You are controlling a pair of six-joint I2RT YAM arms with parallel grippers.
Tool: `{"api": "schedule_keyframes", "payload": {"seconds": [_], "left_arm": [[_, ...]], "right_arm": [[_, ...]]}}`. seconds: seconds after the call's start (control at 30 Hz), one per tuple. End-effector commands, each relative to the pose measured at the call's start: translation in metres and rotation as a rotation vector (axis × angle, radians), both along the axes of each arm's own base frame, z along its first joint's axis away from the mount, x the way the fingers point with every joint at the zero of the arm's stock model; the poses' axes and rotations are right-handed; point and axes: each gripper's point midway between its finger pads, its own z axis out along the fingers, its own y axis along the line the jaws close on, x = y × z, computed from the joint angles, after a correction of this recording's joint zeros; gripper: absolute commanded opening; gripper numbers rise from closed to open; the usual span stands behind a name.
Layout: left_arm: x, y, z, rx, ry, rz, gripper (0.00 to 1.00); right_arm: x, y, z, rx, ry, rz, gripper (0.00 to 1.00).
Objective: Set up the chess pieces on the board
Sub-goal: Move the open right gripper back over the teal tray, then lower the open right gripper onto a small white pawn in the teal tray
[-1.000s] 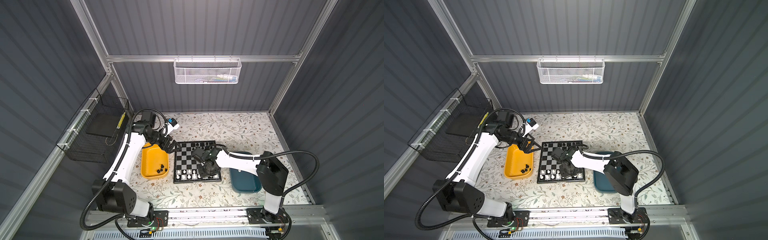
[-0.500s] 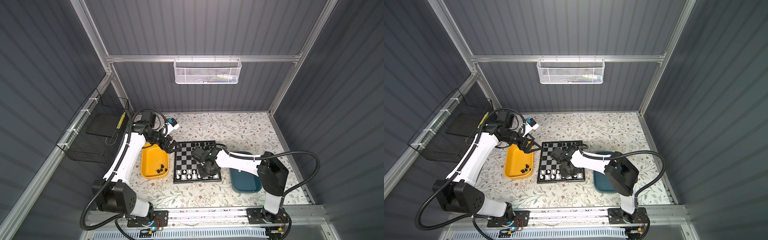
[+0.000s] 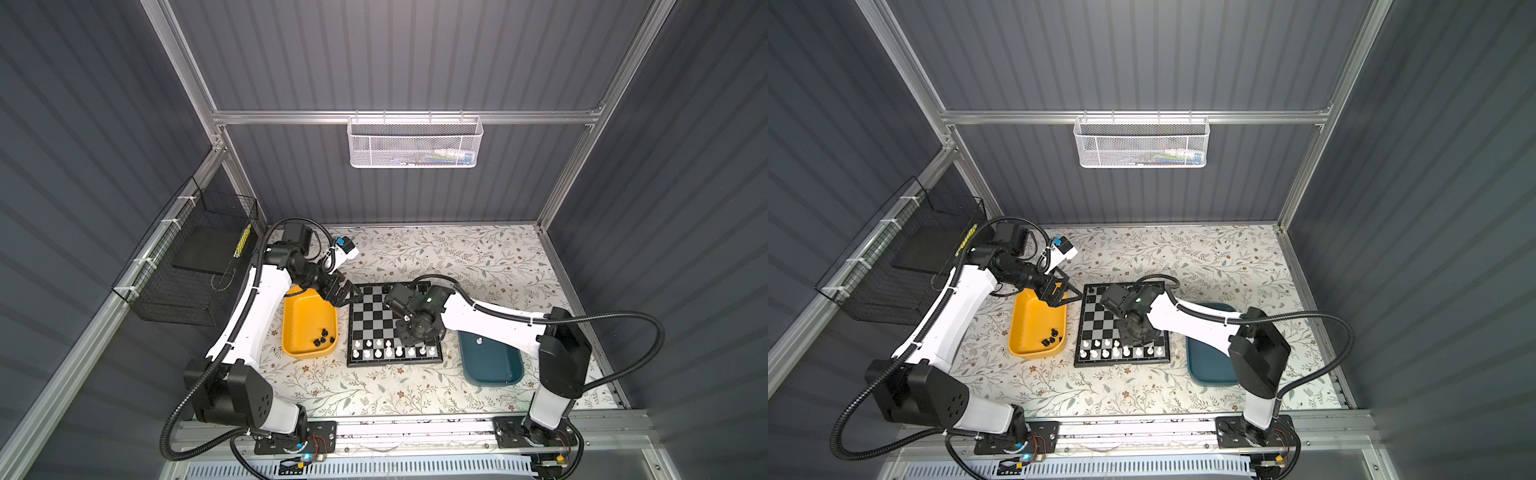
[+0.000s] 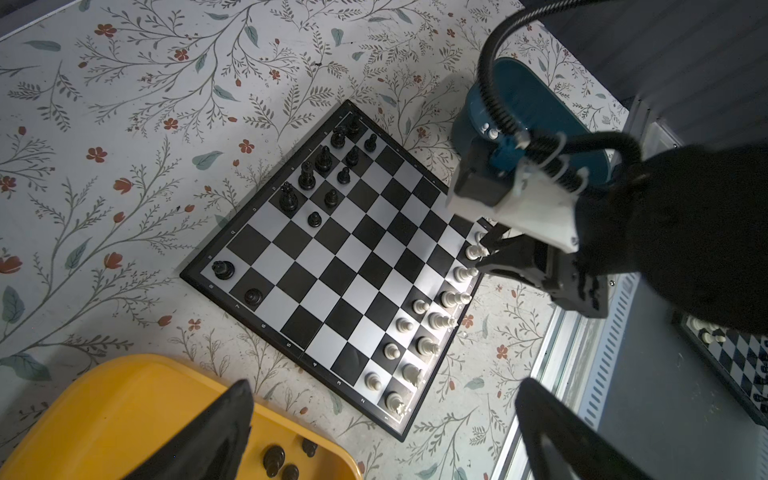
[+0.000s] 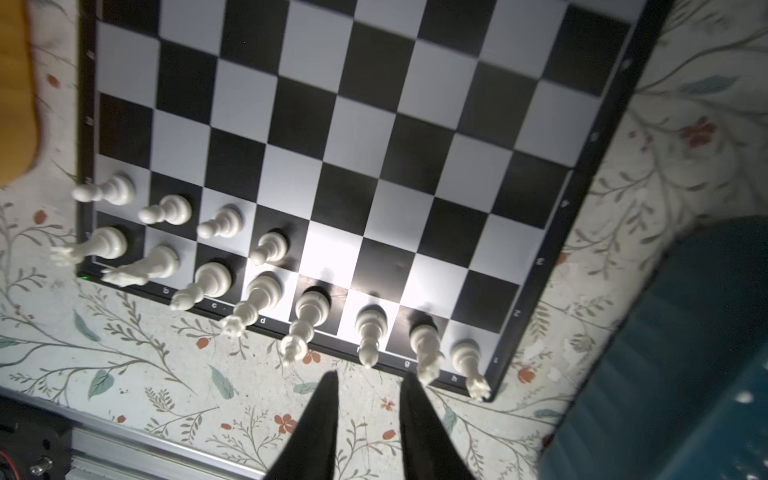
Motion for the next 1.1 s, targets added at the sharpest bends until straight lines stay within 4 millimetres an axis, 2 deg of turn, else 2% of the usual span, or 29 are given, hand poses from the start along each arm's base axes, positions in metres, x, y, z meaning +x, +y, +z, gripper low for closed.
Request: {"api": "schedule_keyframes", "payload": {"seconds": [0.0, 0.1, 0.27, 0.47, 0.57, 0.77, 1.07], "left_arm": [[-0.004, -0.002, 0.002, 0.001, 0.016, -0.026, 1.00], [-0.003, -0.003, 0.002, 0.000, 0.018, -0.028, 0.99], [-0.004, -0.002, -0.001, 0.004, 0.032, -0.031, 1.00], [-0.006, -0.003, -0.003, 0.000, 0.036, -0.041, 1.00], [-0.007, -0.004, -0.003, -0.002, 0.039, -0.047, 1.00], [-0.010, -0.003, -0.004, 0.000, 0.042, -0.047, 0.99], [-0.010, -0.007, 0.000, -0.018, 0.046, -0.057, 1.00]], "right_arm": [[0.020, -0.040, 0.042, -0.033, -0.105, -0.063, 0.29], [0.031, -0.076, 0.049, -0.044, -0.130, -0.134, 0.28], [0.037, -0.144, 0.035, -0.073, -0.105, -0.274, 0.25], [0.033, -0.193, 0.008, -0.041, -0.042, -0.404, 0.25], [0.028, -0.206, -0.006, -0.048, -0.012, -0.439, 0.25], [0.026, -0.215, -0.029, -0.048, 0.029, -0.466, 0.25], [0.026, -0.219, -0.047, -0.050, 0.053, -0.477, 0.24]]}}
